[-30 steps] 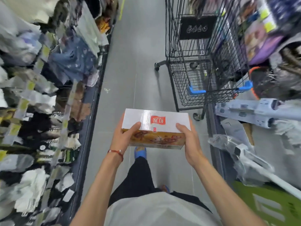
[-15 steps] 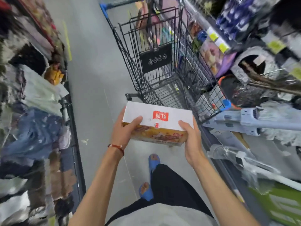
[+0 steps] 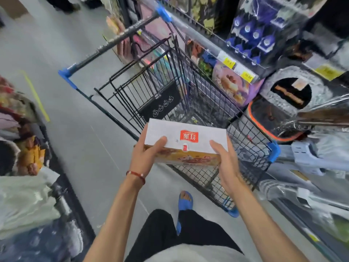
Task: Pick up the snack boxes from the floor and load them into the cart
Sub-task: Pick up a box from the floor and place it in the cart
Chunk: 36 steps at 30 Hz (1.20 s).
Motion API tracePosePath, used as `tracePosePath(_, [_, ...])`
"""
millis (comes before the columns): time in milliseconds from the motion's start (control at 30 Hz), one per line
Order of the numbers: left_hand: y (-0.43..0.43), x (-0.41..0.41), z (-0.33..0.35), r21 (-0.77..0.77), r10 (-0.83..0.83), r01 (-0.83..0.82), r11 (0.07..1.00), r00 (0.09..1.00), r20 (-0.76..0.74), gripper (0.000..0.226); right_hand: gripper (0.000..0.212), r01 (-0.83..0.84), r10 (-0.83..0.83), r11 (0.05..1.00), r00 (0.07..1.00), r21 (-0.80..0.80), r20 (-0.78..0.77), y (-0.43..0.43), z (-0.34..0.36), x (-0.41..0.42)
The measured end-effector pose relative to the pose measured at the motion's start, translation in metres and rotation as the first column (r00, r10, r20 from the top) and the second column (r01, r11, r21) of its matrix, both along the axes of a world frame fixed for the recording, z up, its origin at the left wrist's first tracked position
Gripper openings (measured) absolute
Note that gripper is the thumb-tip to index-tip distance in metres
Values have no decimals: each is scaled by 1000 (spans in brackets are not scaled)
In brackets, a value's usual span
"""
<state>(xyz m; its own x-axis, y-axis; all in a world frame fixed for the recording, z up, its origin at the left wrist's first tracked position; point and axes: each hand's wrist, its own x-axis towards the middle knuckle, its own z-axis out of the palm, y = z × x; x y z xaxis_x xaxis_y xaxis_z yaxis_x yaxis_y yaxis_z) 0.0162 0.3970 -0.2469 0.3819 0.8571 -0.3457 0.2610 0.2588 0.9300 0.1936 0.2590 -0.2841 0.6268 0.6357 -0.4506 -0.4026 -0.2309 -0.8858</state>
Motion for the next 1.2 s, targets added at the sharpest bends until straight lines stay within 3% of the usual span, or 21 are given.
tracePosePath(300, [126,63,-36,-139,-255,250,958,967,-18,58,76,133,-137,981,990,-138,-18,74,-24,23])
tracePosePath(500, [197,104,-83,-186,-461,442,878,884,-76,60,86,258,-269,945,963,-201,-30,114,-56,29])
tracePosePath(733, [234,159,-168,-171,-625,603,779,766,-147,55,87,294,-304,926,953,-239,-8,129,-138,53])
tracePosePath(900, [247,196,-218,-132,-701,690,711,685,-199,48,75,314,-334,912,942,-264,-34,135,-195,77])
tracePosePath(1200, [267,244,-297,-69,-674,686,725,684,-280,59,70,287,-312,921,948,-263,-58,155,-276,120])
